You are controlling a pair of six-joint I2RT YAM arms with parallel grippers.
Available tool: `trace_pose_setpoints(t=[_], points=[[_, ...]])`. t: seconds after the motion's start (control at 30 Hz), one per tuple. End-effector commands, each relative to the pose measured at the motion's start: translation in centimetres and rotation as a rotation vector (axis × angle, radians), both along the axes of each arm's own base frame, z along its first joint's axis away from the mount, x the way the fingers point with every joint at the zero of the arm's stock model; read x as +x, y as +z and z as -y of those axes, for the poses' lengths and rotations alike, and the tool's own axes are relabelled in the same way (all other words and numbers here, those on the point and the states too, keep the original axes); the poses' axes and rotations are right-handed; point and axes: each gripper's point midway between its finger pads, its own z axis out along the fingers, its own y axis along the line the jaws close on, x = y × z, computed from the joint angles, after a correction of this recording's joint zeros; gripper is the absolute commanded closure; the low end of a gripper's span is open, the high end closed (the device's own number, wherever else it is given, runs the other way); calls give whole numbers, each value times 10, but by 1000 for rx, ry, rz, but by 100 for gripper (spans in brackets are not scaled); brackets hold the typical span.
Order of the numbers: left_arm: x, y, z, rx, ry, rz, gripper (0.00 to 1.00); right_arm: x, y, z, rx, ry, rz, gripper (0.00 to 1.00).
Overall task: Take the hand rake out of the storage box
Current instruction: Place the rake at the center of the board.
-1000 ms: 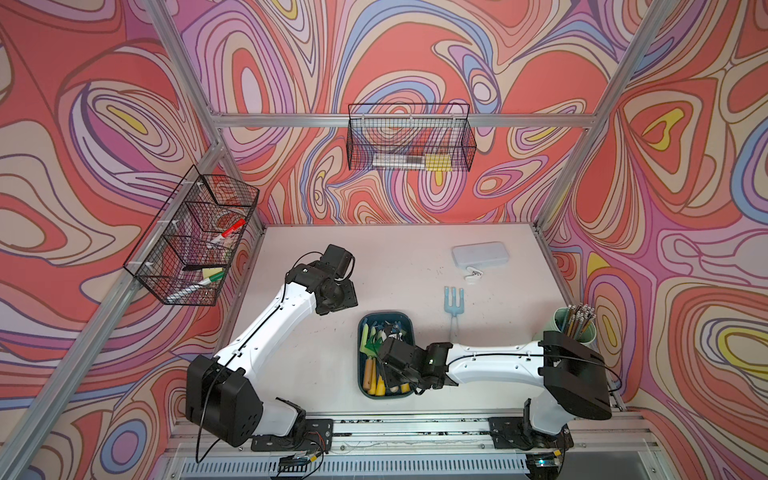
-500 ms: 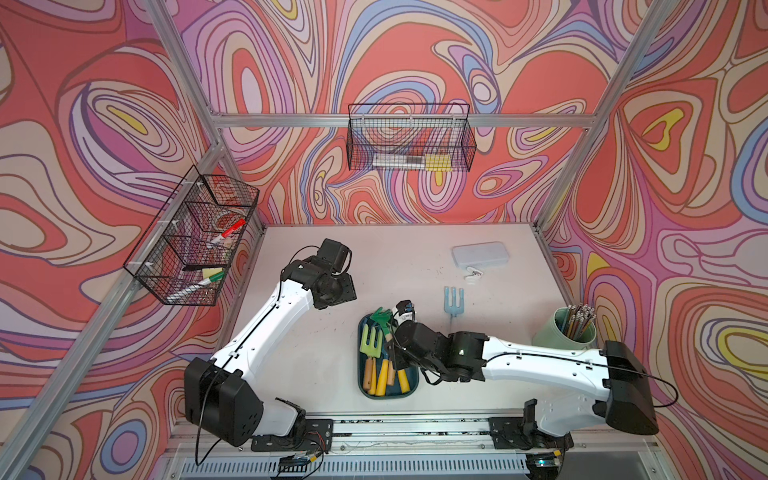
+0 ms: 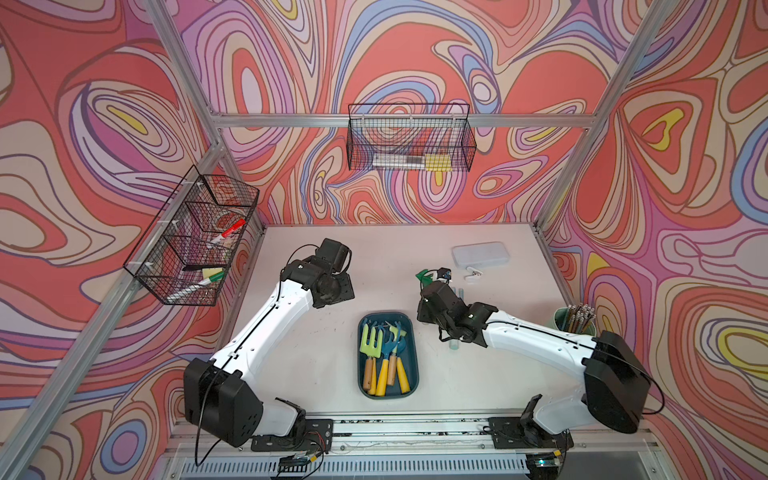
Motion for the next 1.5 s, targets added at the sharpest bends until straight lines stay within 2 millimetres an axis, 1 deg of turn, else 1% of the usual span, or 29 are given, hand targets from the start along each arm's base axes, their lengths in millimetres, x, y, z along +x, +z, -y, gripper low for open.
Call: trace_pose_setpoints(t=[0.0,0.1,0.23,0.33,0.37,0.43,0.5,0.93,0.97,1.1,1.17,1.37,1.47], points=[[-1,8,-4,8,0,16,37,9,-21,10,8,-62,-3,93],[1,4,-1,-4,-1,9,38,13,-43,17,-34,-86,-41,94],[0,1,0,-12,-2,3,38,18,-66,18,-118,-87,-89,94],[-1,0,-2,-1,-2,3,38,19,-79,21,-158,-107,-120,94],[-1,1,-3,2,-1,5,38,20,-80,21,-158,-115,-124,94],[-2,1,-3,5,-4,6,37,18,-92,23,-175,-126,-147,94],[-2,2,-4,6,-4,7,38,16,-96,26,-179,-141,-161,94],[-1,0,-1,-10,-5,6,37,-2,-105,44,-245,-133,-200,93],[-1,1,-1,-8,-3,9,37,-1,-96,44,-228,-134,-183,93],[-1,3,-2,-6,0,15,37,-4,-89,49,-238,-134,-173,92],[-2,3,-3,-6,2,15,37,-6,-88,49,-232,-129,-171,91],[-2,1,-2,-7,4,12,37,-8,-98,46,-232,-103,-194,91],[-2,2,-4,-1,4,14,37,-10,-100,45,-230,-99,-198,90]])
